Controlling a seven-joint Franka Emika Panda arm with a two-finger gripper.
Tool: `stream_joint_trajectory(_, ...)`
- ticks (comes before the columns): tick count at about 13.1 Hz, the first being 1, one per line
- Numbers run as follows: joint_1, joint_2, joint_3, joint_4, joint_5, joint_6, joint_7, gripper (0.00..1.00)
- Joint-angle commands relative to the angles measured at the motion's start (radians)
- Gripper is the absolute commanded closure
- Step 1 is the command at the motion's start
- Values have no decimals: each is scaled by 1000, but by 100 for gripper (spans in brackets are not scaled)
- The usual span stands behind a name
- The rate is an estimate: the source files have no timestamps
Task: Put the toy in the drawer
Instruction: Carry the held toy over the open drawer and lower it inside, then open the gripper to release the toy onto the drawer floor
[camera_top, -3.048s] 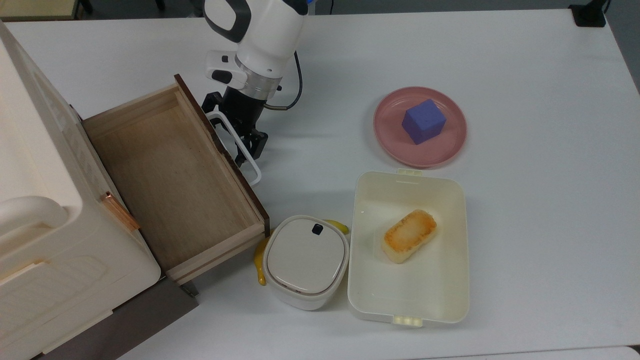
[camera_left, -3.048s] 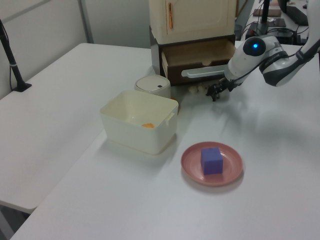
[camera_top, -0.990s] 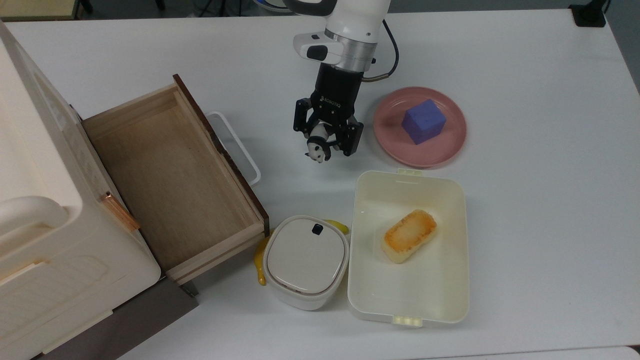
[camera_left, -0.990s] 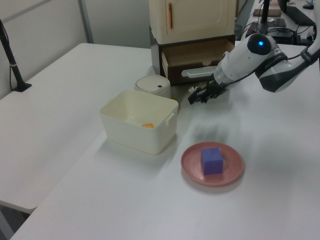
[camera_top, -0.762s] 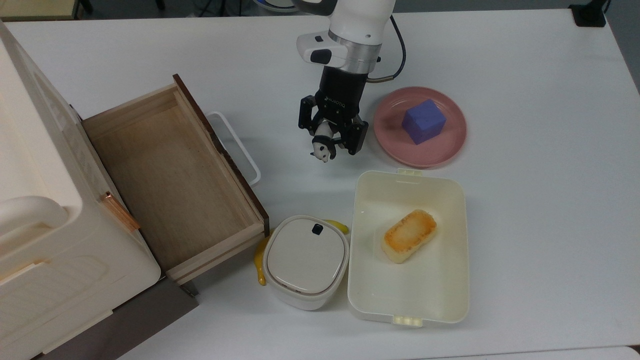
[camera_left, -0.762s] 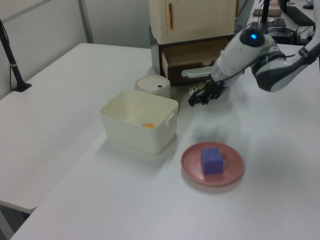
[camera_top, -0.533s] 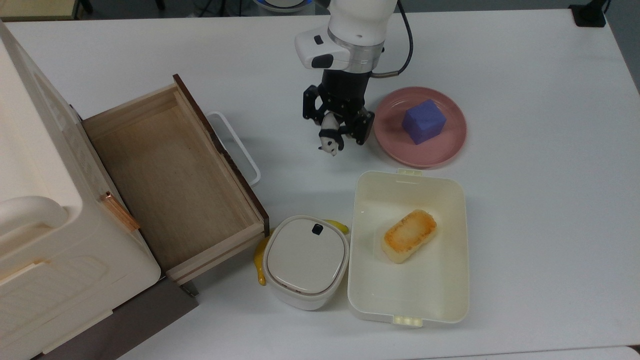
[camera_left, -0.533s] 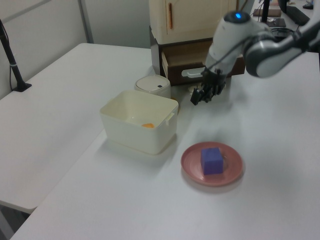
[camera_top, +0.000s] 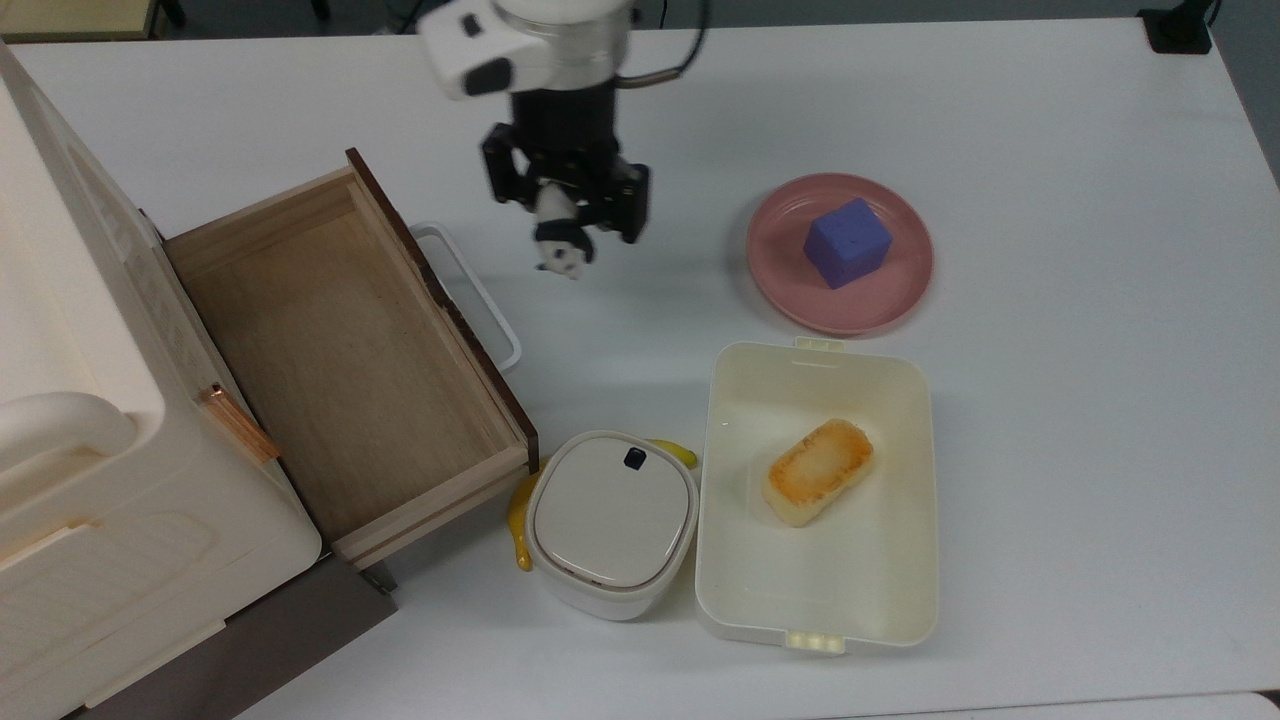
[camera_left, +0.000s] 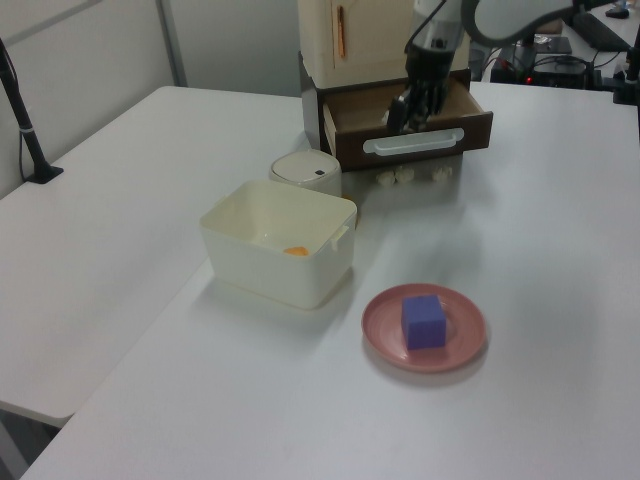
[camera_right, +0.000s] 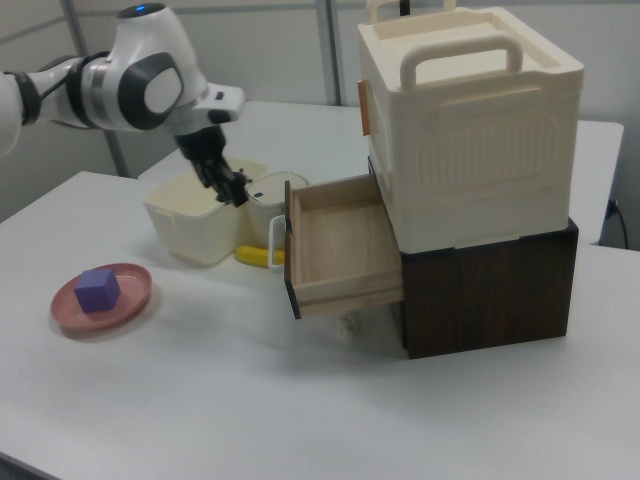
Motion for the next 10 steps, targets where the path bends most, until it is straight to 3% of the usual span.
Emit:
stream_joint_trajectory(1, 11, 5, -121, 74, 25, -66, -83, 100)
stream_joint_trajectory(3, -27, 25, -139, 76, 10, -65, -112, 96)
stream_joint_trajectory(5, -69, 91, -146, 76, -8, -52, -116, 63)
stream_joint_trajectory(6, -83, 111, -152, 77, -8, -49, -116, 52)
stream_joint_trajectory(7, -92, 136, -156, 77, -12, -14, -112, 18)
stream_joint_trajectory(8, -94, 142, -159, 77, -10, 30, -110, 0)
stream_joint_trajectory(10, -92, 121, -159, 80, -5, 24, -110, 0)
